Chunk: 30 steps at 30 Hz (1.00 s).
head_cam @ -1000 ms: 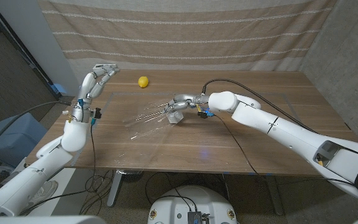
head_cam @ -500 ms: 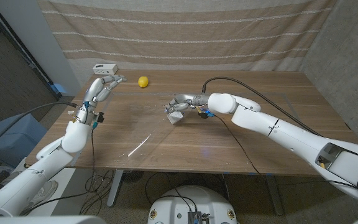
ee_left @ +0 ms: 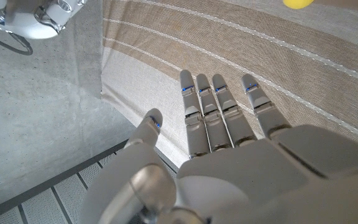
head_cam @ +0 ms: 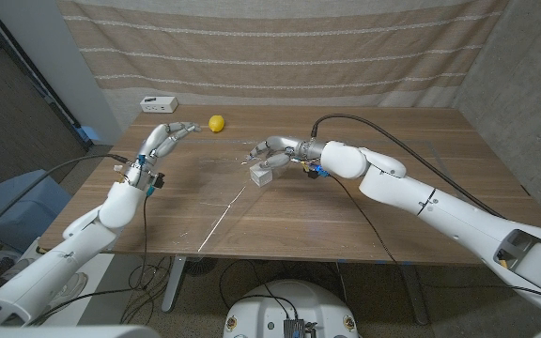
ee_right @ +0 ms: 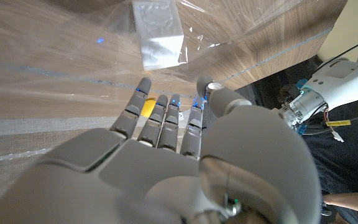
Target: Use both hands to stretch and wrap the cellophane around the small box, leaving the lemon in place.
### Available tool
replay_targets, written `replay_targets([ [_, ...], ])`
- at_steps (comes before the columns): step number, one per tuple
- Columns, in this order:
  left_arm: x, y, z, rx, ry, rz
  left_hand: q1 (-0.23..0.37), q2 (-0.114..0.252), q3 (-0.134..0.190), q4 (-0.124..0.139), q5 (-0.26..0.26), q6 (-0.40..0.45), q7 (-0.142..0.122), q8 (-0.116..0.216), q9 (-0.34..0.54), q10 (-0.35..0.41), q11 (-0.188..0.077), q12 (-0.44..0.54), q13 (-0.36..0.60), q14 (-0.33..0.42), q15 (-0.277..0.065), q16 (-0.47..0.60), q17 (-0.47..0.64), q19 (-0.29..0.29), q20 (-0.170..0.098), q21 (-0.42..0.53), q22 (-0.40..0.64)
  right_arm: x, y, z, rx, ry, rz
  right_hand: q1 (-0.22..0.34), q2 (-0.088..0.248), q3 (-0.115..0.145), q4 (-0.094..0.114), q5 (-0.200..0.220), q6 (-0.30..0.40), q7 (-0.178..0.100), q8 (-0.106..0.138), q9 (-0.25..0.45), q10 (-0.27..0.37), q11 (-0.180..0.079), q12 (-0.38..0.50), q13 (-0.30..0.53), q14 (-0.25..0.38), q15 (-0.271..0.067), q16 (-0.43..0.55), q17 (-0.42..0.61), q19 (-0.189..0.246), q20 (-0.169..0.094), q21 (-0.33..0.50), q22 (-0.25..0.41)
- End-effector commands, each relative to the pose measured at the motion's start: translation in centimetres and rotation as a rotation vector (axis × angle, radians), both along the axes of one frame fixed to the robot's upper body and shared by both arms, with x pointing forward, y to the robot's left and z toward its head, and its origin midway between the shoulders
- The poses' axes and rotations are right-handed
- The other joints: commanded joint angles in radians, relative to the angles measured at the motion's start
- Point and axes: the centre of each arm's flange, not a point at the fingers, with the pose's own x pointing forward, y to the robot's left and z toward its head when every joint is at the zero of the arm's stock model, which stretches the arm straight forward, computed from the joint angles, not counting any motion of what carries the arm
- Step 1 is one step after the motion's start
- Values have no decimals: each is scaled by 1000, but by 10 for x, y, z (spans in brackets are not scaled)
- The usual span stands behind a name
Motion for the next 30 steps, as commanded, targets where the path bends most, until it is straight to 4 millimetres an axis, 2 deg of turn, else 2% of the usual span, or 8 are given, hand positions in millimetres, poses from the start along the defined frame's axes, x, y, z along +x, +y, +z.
replay_targets([
  [1, 17, -2, -3, 11, 66, -43, -8, 12, 0, 13, 3, 0, 6, 1, 3, -1, 6, 1, 2, 6, 5, 3, 5, 5, 8, 7, 6, -27, -5, -3, -61, -186, -51, 30, -26, 8, 11, 11, -160, -43, -7, 1, -131, -24, -11, 7, -89, 8, -16, 15, -39, -8, -41, 5],
  [2, 18, -3, -2, 15, 74, -50, -14, 25, 2, 24, 3, -1, 7, 0, 3, -2, 14, 0, 2, 5, 6, 3, 7, 4, 10, 7, 7, -28, -6, -4, -67, -193, -62, 32, -32, 1, 12, 8, -209, -44, -6, 1, -171, -39, -13, 7, -121, 12, -20, 17, -56, -5, -54, 6],
  [5, 26, -3, 1, 27, 115, -86, -17, 57, 13, 43, 6, -9, 7, -3, 4, -5, 13, -2, 3, 5, 8, 2, 9, 4, 14, 9, 8, -33, -8, -13, -107, -233, -115, 27, -44, -24, 17, -5, -281, -60, -1, 1, -237, -39, -9, 9, -188, 26, -24, 19, -92, -6, -83, 6],
  [7, 30, -3, 3, 35, 136, -101, -14, 74, 24, 53, 9, -14, 9, -5, 4, -7, 14, -4, 3, 4, 11, 1, 9, 5, 16, 10, 9, -34, -9, -18, -122, -234, -133, 29, -48, -35, 17, -15, -307, -65, 2, 2, -275, -45, -10, 9, -226, 39, -26, 19, -115, -15, -100, 7],
  [9, 33, -3, 5, 43, 152, -116, -10, 82, 33, 59, 12, -17, 10, -6, 5, -9, 16, -5, 3, 4, 14, 0, 8, 5, 17, 11, 9, -35, -9, -24, -137, -241, -150, 28, -55, -43, 17, -22, -324, -64, 3, 2, -290, -44, -8, 10, -236, 42, -24, 18, -117, -17, -105, 7],
  [15, 41, -6, 12, 75, 190, -157, -5, 86, 50, 70, 16, -24, 12, -7, 5, -16, 17, -8, 4, 1, 20, -3, 7, 7, 21, 14, 11, -40, -9, -38, -150, -259, -187, 14, -75, -65, 22, -43, -344, -69, 6, 2, -303, -50, -2, 9, -244, 38, -18, 17, -112, -19, -111, 7],
  [20, 47, -8, 18, 108, 221, -190, -7, 78, 56, 83, 15, -32, 7, -9, 6, -15, 20, -8, 4, 7, 26, -1, 7, 17, 19, 19, 12, -41, -8, -48, -152, -237, -191, -32, -115, -114, 39, -54, -340, -69, 18, 2, -300, -52, 10, 9, -232, 31, -4, 18, -84, -22, -113, 8],
  [30, 57, -8, 26, 150, 305, -245, -20, 70, 61, 114, 11, -42, 12, -9, 7, -17, 29, -8, 5, 36, 34, 7, 8, 52, 11, 38, 14, -46, -5, -70, -180, -236, -190, -11, -101, -119, 32, -45, -311, -91, 31, 2, -294, -59, 15, 7, -234, 25, -1, 18, -75, -36, -119, 8],
])
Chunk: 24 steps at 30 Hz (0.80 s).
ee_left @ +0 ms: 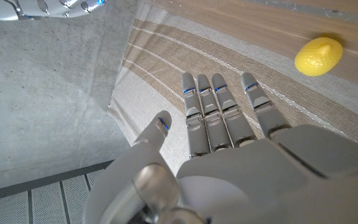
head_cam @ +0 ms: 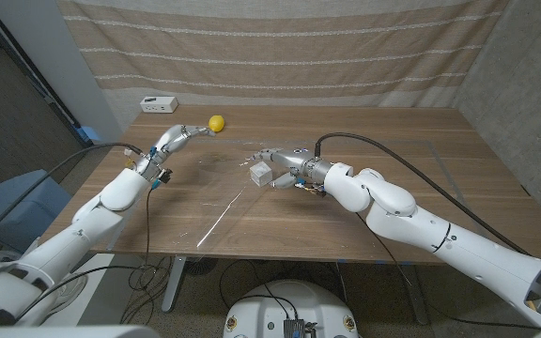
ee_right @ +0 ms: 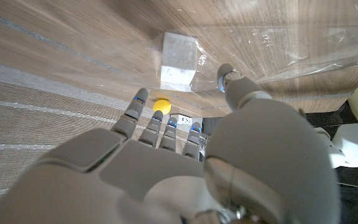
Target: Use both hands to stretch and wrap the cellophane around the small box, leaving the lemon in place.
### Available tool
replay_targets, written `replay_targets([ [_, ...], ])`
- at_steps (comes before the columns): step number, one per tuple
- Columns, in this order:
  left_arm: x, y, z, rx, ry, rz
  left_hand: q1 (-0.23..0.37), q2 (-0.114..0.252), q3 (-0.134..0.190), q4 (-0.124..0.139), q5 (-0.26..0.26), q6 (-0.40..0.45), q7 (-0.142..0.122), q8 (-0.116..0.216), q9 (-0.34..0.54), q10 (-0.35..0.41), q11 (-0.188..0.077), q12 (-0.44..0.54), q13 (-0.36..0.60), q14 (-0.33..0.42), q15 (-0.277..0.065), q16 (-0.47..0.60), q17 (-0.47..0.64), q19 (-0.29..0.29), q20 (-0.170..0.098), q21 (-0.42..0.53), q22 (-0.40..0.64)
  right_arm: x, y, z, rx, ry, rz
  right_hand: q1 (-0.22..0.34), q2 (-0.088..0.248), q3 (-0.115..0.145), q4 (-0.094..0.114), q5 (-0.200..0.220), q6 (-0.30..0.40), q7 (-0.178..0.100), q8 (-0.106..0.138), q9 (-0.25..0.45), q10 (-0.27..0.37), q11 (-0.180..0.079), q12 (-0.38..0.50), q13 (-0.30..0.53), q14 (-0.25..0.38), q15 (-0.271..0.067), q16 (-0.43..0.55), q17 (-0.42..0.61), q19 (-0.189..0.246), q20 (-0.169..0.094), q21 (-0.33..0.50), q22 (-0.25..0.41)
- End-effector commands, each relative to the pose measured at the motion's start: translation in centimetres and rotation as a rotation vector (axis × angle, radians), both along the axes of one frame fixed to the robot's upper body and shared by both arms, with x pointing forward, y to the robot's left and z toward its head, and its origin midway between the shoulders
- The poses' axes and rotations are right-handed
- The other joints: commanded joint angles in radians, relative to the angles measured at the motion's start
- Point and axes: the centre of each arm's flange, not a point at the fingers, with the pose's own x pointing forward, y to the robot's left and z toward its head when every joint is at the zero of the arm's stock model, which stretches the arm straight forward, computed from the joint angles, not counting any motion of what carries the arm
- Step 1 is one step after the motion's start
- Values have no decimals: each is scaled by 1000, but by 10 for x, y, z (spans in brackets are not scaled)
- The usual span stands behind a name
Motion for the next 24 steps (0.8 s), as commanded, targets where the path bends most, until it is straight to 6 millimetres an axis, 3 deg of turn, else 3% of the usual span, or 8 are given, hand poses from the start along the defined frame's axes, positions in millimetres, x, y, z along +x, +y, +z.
replay_targets([
  [1, 12, -2, 10, 55, 95, -76, -8, 33, 1, 16, 2, -6, 2, -1, 2, 3, 14, -2, 5, 19, 3, 7, 4, 17, 1, 12, 5, -7, 3, -25, -29, -14, -12, 28, 13, -6, -6, 4, 19, -7, 10, 2, -1, -6, 4, 3, -14, -6, 4, 1, -8, -9, -17, 6],
  [6, 18, -6, 14, 88, 153, -103, -28, 20, -9, 45, -6, -60, -13, -15, 1, -20, 12, -10, 6, -4, 14, -3, 6, 21, 0, 17, 6, -9, 6, -37, -49, -48, -7, 48, 24, -20, -8, 8, 20, -9, 8, 2, -41, -27, -4, 2, -63, 8, -6, 2, -50, -5, -46, 6],
  [8, 19, -7, 14, 96, 166, -101, -37, 11, -13, 52, -9, -83, -21, -17, 1, -26, 25, -11, 6, -10, 14, -5, 5, 20, 2, 18, 6, -8, 7, -40, -52, -49, 3, 52, 26, -26, -7, 9, 19, -9, 7, 2, -54, -32, -6, 1, -73, 11, -7, 2, -62, -2, -55, 7],
  [14, 25, -8, 8, 97, 215, -93, -44, 2, -18, 57, -10, -106, -26, -18, 0, -33, 17, -13, 5, -19, 13, -9, 3, 20, 5, 19, 6, -6, 7, -49, -39, -37, 42, 54, 25, -31, -7, 10, 18, -9, 6, 2, -61, -39, -6, 1, -76, 11, -5, 2, -63, -3, -58, 7],
  [21, 33, -11, 4, 94, 268, -100, -53, 1, -20, 66, -12, -130, -29, -19, -1, -45, 26, -15, 5, -23, 17, -9, 3, 19, 8, 20, 5, -5, 9, -62, -15, -107, 84, 74, 42, -32, -9, 16, 15, -10, 5, 3, -66, -61, -3, 1, -81, -2, -1, 4, -61, -25, -64, 7],
  [23, 35, -11, 2, 82, 281, -106, -54, 3, -20, 68, -12, -134, -28, -19, -1, -47, 27, -16, 5, -24, 18, -9, 3, 19, 9, 20, 5, -5, 11, -66, -6, -148, 96, 87, 49, -32, -11, 18, 11, -10, 4, 3, -79, -73, -6, 0, -89, -2, -2, 4, -62, -26, -68, 7],
  [24, 36, -11, 2, 76, 288, -110, -55, 3, -20, 69, -12, -136, -27, -19, -1, -47, 27, -15, 5, -24, 19, -9, 3, 19, 9, 20, 5, -4, 12, -68, -6, -168, 104, 95, 52, -34, -13, 19, 7, -10, 3, 3, -77, -94, -3, 0, -91, -4, 0, 5, -60, -28, -70, 7],
])
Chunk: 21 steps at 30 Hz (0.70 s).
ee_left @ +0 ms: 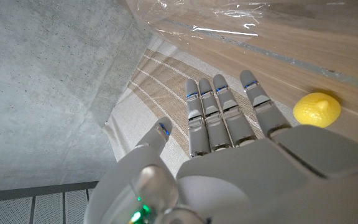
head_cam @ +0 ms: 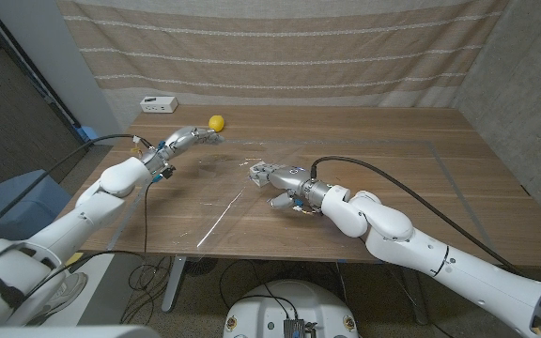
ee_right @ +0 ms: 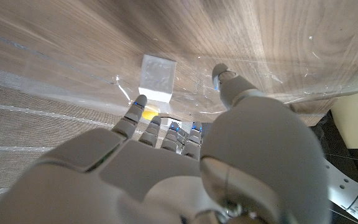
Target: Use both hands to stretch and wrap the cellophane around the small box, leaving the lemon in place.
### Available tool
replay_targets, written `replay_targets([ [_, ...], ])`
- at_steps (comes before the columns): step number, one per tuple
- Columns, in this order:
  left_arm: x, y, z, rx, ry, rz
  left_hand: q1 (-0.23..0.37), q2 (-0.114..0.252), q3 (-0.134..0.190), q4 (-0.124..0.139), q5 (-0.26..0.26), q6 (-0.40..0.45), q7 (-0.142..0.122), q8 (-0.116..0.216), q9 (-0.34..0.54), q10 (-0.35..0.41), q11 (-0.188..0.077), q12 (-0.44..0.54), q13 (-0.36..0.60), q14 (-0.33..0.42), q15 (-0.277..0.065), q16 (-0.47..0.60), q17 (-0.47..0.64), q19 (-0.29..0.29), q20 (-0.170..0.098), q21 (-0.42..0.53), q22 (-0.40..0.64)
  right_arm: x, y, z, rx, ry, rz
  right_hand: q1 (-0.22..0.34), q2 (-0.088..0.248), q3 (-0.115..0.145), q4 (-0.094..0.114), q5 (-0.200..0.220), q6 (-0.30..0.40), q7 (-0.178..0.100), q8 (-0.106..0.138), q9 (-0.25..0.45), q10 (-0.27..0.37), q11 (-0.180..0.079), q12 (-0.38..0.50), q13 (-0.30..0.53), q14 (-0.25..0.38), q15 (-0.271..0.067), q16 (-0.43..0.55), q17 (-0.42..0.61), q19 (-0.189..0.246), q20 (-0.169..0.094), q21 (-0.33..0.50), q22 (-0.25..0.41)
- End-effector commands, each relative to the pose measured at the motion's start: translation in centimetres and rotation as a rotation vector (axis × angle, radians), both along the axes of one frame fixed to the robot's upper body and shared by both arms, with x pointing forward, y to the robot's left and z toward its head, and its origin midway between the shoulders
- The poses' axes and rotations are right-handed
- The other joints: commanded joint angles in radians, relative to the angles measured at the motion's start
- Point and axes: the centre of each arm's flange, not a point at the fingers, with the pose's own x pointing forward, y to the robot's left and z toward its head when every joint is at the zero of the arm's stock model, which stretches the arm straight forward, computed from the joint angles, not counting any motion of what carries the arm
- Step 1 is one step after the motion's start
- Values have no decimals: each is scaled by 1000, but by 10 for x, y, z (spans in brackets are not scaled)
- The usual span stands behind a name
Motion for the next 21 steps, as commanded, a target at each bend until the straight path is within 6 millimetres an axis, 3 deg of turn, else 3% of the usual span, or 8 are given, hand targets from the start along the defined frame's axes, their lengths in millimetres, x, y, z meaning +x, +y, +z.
replay_targets([
  [1, 13, -3, -7, -15, 99, -21, -13, 13, 2, 14, -4, -14, -3, 0, 1, -4, -1, -2, 3, -4, 1, -2, 2, 2, 3, 5, 1, 2, 5, -23, 26, -123, 74, 29, 6, -6, -9, 7, -11, -5, 2, 3, 1, -52, 5, 3, -11, -8, 8, 5, 2, -10, -9, 3],
  [9, 23, -2, -13, -65, 159, -37, -21, 14, 0, 23, -5, -29, -4, 1, 1, -6, 0, -1, 3, -7, 5, -2, 2, 0, 6, 5, 1, 7, 17, -33, -13, -174, 175, 68, 0, -20, -16, 13, -31, -5, -1, 2, 14, -101, 14, 2, -12, -18, 12, 2, 22, -24, -14, 2],
  [21, 30, -6, -25, -97, 229, -48, -41, 14, -6, 50, -8, -79, -5, 0, 0, -27, 13, -4, 3, -21, 15, -4, 3, -1, 14, 7, 1, 18, 35, -32, -92, -190, 292, 137, 7, -34, -17, 23, -24, -4, 7, 2, 73, -111, 31, -1, 25, -50, 28, 1, 73, -51, -13, 3],
])
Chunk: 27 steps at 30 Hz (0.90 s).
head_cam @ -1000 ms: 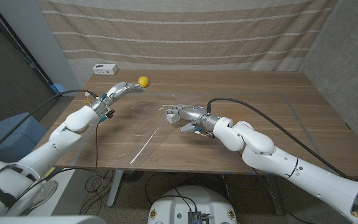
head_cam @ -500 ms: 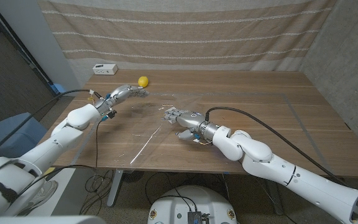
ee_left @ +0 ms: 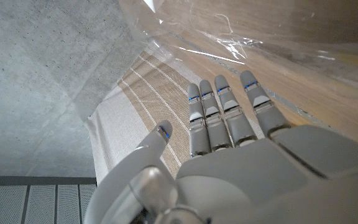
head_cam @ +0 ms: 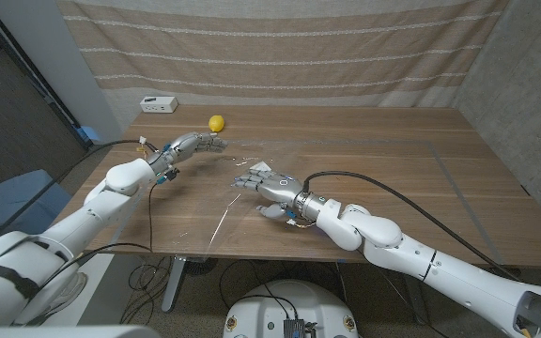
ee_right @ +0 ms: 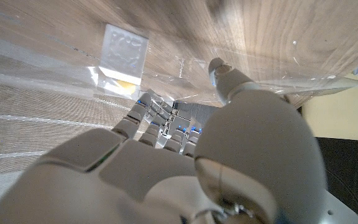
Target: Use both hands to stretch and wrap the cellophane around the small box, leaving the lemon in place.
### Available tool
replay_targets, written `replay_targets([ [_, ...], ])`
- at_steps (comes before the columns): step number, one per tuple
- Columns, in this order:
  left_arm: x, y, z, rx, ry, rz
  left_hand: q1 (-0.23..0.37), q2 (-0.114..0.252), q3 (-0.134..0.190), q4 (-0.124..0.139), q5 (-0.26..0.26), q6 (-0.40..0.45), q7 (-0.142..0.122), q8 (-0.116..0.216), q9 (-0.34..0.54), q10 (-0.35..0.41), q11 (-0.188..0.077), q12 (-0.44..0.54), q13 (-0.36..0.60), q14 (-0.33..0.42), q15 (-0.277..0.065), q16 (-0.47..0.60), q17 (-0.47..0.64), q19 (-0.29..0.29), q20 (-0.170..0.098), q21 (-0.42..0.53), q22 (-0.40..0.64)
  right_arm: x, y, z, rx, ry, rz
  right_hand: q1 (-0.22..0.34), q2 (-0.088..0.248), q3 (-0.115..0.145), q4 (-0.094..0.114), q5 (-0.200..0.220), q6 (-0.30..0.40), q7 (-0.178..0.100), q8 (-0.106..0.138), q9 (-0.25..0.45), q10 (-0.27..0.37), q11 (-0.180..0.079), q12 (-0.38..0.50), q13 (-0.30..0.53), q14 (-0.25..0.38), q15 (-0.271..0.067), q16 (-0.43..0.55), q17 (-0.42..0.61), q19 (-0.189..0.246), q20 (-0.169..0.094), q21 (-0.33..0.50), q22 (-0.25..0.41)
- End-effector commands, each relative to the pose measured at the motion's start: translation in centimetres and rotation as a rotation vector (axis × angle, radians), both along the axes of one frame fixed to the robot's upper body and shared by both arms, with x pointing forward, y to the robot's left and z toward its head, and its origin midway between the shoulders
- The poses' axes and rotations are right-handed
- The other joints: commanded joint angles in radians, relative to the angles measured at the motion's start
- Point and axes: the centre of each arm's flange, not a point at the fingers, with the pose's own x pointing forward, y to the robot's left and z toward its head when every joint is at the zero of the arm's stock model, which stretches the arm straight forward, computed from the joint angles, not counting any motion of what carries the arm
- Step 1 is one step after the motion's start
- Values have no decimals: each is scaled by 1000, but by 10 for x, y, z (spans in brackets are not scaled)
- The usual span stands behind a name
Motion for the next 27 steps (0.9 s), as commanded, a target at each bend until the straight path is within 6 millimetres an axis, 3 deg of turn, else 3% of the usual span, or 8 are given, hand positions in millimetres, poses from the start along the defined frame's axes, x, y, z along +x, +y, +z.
replay_targets([
  [1, 8, -4, -11, -42, 74, -17, -9, 23, 1, 12, 0, -12, -1, 0, 0, -4, 2, 1, 3, -8, 0, -4, 3, 4, 11, 7, 1, 8, 18, -5, -84, -32, 126, 34, 7, -4, -1, 12, 3, -2, 8, 2, 20, -5, 8, -1, 11, -22, 8, 3, 15, -4, -3, 3],
  [8, 8, -5, -13, -55, 85, -22, -16, 21, -1, 22, 0, -20, 0, 4, 0, -11, 1, 0, 3, -10, 3, -3, 3, 3, 13, 8, 1, 12, 20, 0, -110, -57, 121, 83, 22, -13, 2, 8, 16, -3, 11, 1, 14, -6, -3, -4, -12, -19, -1, 4, -15, -6, -28, 3],
  [12, 9, -5, -15, -65, 102, -26, -20, 20, -3, 26, 0, -24, 1, 5, 0, -10, 4, 2, 3, -9, 6, -2, 3, 4, 13, 9, 1, 14, 19, 1, -99, -88, 140, 99, 31, -37, 12, -4, 6, -3, 4, 0, -18, -6, -17, -7, -47, -4, -10, 5, -81, 28, -68, 3],
  [14, 9, -5, -16, -70, 102, -27, -21, 19, -3, 27, 0, -26, 1, 4, 0, -10, 4, 2, 3, -9, 5, -2, 3, 5, 14, 9, 1, 16, 20, -1, -96, -86, 148, 100, 26, -46, 13, -6, 5, -3, 4, 0, -11, -5, -14, -7, -43, -3, -7, 4, -84, 38, -73, 3],
  [15, 9, -5, -15, -70, 102, -27, -22, 18, -4, 29, 0, -28, 1, 5, 0, -11, 1, 2, 2, -9, 6, -2, 3, 4, 15, 9, 1, 18, 20, -2, -100, -75, 150, 94, 8, -67, 15, -7, 16, -2, 9, 1, 21, -4, -2, -6, -31, 2, -2, 2, -77, 49, -78, 2],
  [17, 9, -5, -15, -70, 97, -23, -24, 17, -5, 31, 1, -30, 2, 5, 0, -13, -1, 2, 2, -9, 5, -1, 3, 4, 15, 9, 1, 19, 21, -5, -107, -56, 154, 71, -9, -100, 28, 3, 42, -2, 16, 1, 59, -4, 7, -6, -8, -6, 7, 3, -66, 51, -84, 2],
  [20, 9, -6, -14, -66, 103, -23, -27, 16, -6, 33, 1, -31, 1, 6, -1, -14, 1, 2, 2, -9, 5, -1, 3, 4, 16, 9, 1, 21, 22, -9, -139, -43, 131, 60, -17, -120, 35, 13, 61, -2, 19, 1, 76, -5, 9, -6, 9, -13, 15, 4, -52, 50, -86, 2],
  [27, 10, -6, -15, -44, 119, -8, -34, 13, -8, 42, 2, -48, -3, 6, -1, -21, 5, 3, 2, 3, 8, 4, 2, 20, 23, 16, 0, 30, 22, -7, -279, 48, -5, 83, 4, -143, 31, 31, 29, -2, -2, -2, 4, -2, -22, -7, -31, 15, 2, 10, -68, 68, -108, 3],
])
